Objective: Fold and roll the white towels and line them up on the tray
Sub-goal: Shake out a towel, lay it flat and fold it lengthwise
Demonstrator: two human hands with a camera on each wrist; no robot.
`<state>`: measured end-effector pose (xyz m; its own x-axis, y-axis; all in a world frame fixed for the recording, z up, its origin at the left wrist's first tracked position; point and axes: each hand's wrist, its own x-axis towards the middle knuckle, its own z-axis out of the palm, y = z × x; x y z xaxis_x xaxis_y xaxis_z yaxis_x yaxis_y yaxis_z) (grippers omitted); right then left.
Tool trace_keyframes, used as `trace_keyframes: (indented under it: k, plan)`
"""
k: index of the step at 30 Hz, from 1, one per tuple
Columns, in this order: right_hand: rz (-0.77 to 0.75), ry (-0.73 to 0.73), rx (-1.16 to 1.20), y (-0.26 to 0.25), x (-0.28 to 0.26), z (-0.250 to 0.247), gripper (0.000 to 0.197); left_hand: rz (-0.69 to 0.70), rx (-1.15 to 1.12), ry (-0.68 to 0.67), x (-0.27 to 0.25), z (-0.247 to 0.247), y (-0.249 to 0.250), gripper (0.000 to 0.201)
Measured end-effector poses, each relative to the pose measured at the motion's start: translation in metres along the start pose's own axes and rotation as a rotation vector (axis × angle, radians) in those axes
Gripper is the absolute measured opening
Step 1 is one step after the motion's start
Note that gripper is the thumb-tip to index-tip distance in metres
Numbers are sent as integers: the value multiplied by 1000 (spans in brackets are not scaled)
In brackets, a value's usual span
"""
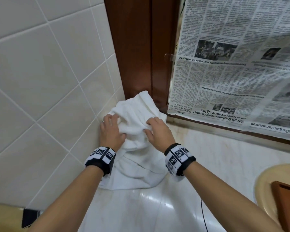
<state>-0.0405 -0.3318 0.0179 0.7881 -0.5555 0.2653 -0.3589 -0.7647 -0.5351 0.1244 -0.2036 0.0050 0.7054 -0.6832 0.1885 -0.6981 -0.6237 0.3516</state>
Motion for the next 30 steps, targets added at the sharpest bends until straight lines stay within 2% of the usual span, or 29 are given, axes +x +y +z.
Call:
trace_keyframes:
  k: [2, 4, 6, 11, 17, 19, 22, 25, 28, 30]
  plan:
    - [-73, 91, 62, -3, -12, -18, 22, 14, -56, 33, -3, -6, -2, 55]
    - [-110, 157, 98, -5, -25, -39, 22, 49, -142, 23, -9, -14, 2, 35]
    - [-123, 211, 105, -5, -38, -61, 22, 113, -254, 47, -16, -21, 7, 23]
    - [-64, 337, 116, -8, -89, -121, 16, 337, -584, 47, -42, -42, 39, 20]
    - [36, 470, 81, -37, -173, -176, 13, 521, -691, 34, -96, -74, 86, 17]
    - [115, 522, 127, -44, -205, -187, 12, 534, -731, -27, -117, -78, 97, 12]
    - [263, 563, 266, -38, -253, -185, 9, 551, -783, -199, -146, -69, 107, 9]
    - [447, 452, 352, -18, -296, -156, 15, 571, -712, -295, -170, -45, 105, 10]
    - [646, 329, 236, 5, -337, -110, 16, 536, -642, -388, -194, -18, 96, 11]
    - [706, 271, 116, 12, -361, -82, 26, 504, -611, -463, -210, -2, 88, 12]
